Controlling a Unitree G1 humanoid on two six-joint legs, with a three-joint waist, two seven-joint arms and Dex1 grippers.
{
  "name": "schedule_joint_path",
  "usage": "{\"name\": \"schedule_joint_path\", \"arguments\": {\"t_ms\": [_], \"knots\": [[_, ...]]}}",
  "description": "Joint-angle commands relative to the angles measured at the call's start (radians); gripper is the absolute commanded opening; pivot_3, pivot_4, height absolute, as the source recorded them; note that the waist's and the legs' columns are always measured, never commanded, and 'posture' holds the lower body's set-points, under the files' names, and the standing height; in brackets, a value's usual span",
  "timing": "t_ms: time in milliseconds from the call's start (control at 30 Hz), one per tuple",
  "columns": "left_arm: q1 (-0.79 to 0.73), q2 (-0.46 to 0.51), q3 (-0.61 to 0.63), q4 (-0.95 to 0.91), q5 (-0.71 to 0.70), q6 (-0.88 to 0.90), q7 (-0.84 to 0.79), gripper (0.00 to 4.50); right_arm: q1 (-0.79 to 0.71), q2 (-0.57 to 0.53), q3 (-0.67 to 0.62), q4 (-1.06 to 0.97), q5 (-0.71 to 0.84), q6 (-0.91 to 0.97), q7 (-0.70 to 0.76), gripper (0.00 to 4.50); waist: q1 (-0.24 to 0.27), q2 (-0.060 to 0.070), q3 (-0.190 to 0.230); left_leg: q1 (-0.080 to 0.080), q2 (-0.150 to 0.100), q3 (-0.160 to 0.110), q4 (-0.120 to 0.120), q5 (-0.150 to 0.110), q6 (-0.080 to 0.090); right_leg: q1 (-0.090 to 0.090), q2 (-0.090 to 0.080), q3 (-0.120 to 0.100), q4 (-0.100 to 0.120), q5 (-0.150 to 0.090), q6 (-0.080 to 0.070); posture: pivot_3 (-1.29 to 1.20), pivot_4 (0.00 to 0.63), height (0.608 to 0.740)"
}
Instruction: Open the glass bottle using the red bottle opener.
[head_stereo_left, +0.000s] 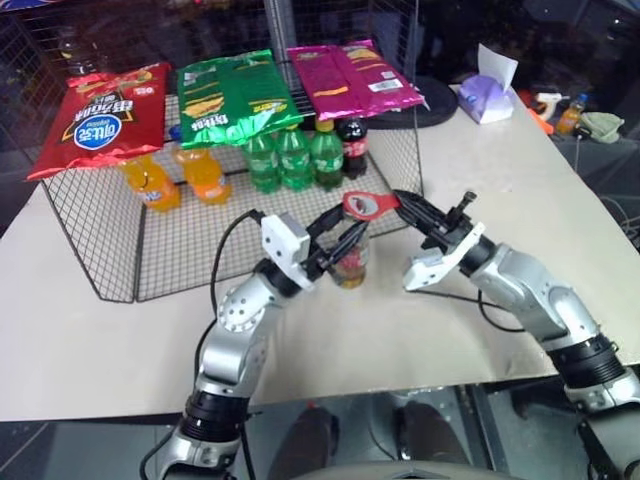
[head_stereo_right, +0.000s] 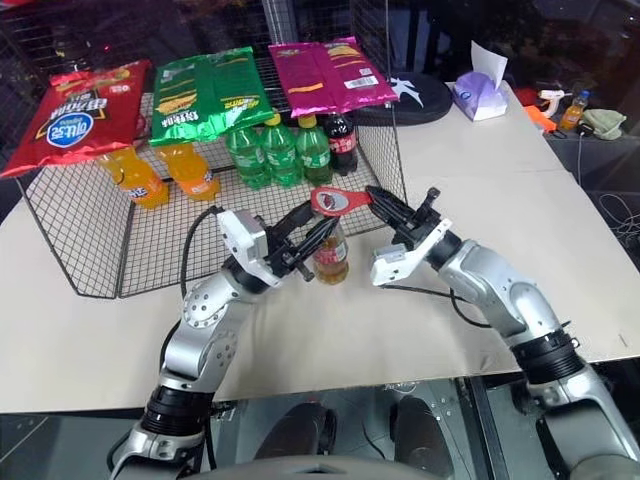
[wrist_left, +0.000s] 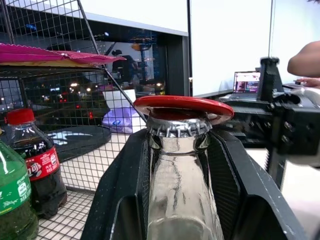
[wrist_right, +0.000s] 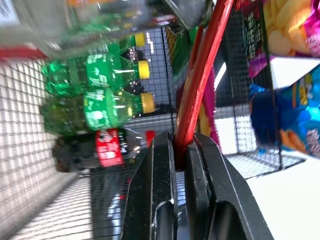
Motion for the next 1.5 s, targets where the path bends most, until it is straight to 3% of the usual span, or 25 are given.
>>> {"name": "schedule_joint_path", "arguments": {"t_ms": [33,433,1200,1433,1500], "knots": [[0.020,0.009,-0.019,0.053,0.048,0.028,0.001,1.46,-0.049,-0.043,-0.034,0.037,-0.012,-0.009,-0.021,0.00,0.000,0.000,0.000,0.000,0.000,0.000,0.000,0.000,0.000,0.000,0.000,0.000,0.000,0.000,0.000,0.00,0.150,0.740],[0.028,0.016,-0.021,0.044,0.048,0.032,0.006,1.46,-0.076,-0.067,-0.045,0.054,-0.001,-0.016,-0.057,0.00,-0.001,0.000,0.000,0.000,0.000,0.000,-0.002,0.000,0.000,0.000,0.000,0.000,-0.003,0.000,0.000,0.00,0.150,0.740],[0.034,-0.003,0.021,0.015,0.008,0.026,0.024,1.46,-0.036,0.021,-0.114,0.043,0.154,0.042,-0.067,0.00,-0.001,0.000,0.001,-0.001,0.001,0.000,-0.003,0.000,0.000,-0.001,0.000,0.000,-0.004,0.000,0.000,0.00,0.150,0.740],[0.035,-0.005,0.023,0.016,0.026,0.024,0.027,4.20,-0.036,0.026,-0.114,0.050,0.161,0.053,-0.068,0.00,-0.002,0.000,0.004,-0.010,0.001,0.000,-0.003,0.000,0.000,-0.011,0.000,0.000,-0.003,0.000,0.000,0.00,0.150,0.740],[0.038,-0.005,0.023,0.016,0.028,0.022,0.025,4.45,-0.034,0.024,-0.115,0.053,0.164,0.054,-0.069,0.00,-0.002,0.000,0.004,-0.018,0.001,0.000,-0.002,0.000,0.000,-0.019,0.000,0.000,-0.002,0.000,0.000,0.00,0.150,0.740]]}}
